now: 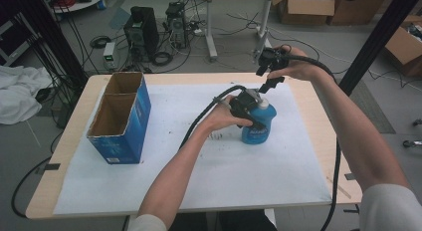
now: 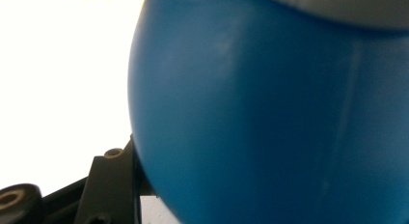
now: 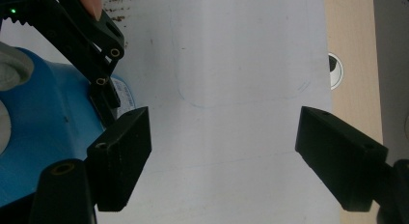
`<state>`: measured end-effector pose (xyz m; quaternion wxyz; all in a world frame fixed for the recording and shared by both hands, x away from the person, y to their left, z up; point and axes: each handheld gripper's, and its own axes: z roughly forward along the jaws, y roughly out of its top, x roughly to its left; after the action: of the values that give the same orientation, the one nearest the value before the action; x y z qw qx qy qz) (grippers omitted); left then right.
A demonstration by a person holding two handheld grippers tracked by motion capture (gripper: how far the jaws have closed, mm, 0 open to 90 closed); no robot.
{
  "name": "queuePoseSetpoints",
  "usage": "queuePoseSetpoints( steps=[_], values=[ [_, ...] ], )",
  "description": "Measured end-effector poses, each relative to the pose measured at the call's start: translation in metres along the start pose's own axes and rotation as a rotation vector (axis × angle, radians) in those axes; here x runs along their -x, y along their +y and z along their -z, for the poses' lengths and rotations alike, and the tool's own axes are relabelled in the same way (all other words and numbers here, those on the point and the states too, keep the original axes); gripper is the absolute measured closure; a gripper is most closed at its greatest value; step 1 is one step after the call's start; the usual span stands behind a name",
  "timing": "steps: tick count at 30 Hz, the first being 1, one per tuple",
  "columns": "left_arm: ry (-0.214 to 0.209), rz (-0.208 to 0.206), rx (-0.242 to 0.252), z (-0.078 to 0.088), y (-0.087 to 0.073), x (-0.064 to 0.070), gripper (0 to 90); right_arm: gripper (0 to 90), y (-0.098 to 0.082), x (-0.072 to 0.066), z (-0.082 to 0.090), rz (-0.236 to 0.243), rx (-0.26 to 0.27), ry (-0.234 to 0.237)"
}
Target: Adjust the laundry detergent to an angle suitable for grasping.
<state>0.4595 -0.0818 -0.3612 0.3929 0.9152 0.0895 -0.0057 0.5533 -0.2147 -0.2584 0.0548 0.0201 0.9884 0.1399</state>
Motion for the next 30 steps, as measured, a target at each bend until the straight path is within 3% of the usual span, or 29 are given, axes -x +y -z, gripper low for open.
queuePoseSetpoints(
  steps=[10,30],
  values=[
    [0.011,-0.024,0.001,0.0004,0.0001,0.0011,43.6,20.2,-0.0007,0.0001,-0.0003,0.002,-0.001,-0.002],
    [0.026,-0.017,0.007,0.0025,-0.0020,0.0033,44.7,20.3,-0.0030,-0.0013,0.0040,-0.005,-0.004,-0.014]
  ],
)
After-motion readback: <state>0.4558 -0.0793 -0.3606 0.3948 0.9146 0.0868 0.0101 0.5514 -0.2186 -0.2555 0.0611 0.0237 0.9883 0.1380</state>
